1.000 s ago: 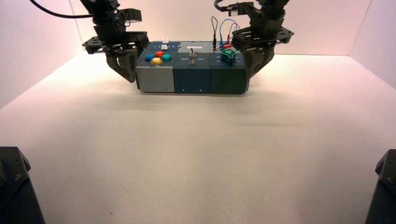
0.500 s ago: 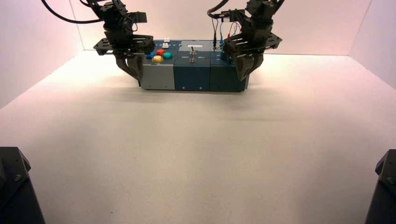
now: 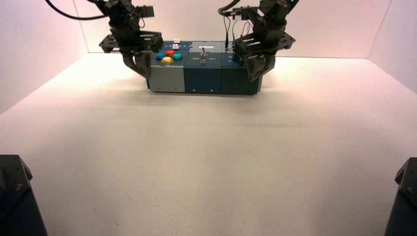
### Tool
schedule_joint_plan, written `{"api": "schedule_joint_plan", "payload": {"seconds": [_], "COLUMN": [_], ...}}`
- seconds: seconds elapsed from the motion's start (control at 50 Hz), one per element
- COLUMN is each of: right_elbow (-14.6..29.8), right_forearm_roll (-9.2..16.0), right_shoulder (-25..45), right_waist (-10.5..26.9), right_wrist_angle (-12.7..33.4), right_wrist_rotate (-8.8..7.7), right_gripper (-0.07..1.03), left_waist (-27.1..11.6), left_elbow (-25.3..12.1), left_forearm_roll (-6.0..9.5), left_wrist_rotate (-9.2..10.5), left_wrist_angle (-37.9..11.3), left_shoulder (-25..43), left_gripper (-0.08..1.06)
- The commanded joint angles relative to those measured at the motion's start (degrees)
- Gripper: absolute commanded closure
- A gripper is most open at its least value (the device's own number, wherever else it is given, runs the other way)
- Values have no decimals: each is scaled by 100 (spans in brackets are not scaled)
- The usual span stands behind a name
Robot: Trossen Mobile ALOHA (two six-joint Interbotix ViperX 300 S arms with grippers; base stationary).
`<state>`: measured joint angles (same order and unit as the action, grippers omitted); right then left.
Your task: Move the box away.
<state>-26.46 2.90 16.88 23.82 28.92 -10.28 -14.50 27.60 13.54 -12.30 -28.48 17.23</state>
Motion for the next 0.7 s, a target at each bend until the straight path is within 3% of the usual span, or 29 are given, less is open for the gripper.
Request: {"api": "schedule_joint_plan", "payload": {"seconds": [0.02, 0.24, 0.48, 0.7], "right_elbow": [97, 26, -237, -290], "right_forearm_roll": [-35, -18, 9, 70], "right_shoulder": [-360, -589, -1327, -2118], "right_waist": [-26, -26, -18, -26], "right_wrist_angle": [-88, 167, 264, 1055], "right_wrist_rotate": [-9, 0, 26, 26], "right_gripper": [99, 99, 99, 99], "left_waist": [-9, -18, -18, -18], "left_elbow": [-70, 62, 272, 272], "left_forearm_roll": [0, 0, 9, 0], "left_wrist_rotate": [-70, -70, -62, -70], "left_wrist_angle": [123, 18, -158, -809], "left_shoulder": [-369, -729, -1503, -2039], "left_gripper": [100, 100, 101, 101]}}
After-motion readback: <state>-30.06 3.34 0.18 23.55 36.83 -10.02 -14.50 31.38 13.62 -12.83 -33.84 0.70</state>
